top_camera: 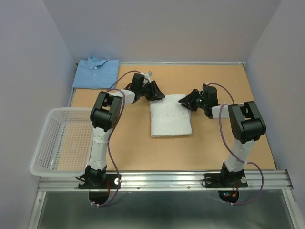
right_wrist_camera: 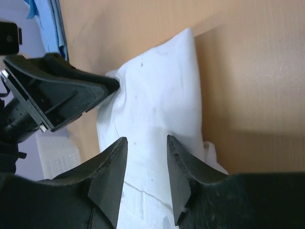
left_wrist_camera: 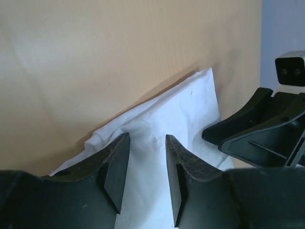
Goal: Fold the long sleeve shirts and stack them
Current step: Fold the shirt
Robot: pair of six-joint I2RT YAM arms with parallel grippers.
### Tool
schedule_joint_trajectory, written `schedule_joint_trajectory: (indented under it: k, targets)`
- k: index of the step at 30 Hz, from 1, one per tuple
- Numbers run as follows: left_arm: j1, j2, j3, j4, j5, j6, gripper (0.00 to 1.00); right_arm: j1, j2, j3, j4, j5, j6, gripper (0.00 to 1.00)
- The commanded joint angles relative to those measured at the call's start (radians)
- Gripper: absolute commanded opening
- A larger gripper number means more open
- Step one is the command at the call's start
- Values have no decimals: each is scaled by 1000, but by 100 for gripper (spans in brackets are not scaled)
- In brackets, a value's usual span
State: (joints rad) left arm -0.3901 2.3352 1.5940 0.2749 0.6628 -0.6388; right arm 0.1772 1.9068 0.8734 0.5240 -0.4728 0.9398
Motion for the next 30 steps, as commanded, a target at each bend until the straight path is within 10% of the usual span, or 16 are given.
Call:
schedule_joint_trajectory:
  k: [1,10,19,30]
  targets:
    - [23,-175,-210,-36,-109,-13,48,-1,-139,85,-171,0,-128,45]
    - [-35,-682,-851,162,-296,-393,47,111,-345,-11,-304,-78,-199,47]
    - [-98,-994,-868,29,-321,-130,49,304,-515,-243,-308,-95,-188,47]
    - [-102,-801,-832,32,-154,16,46,449,-479,-258,-305,-219,-234,47]
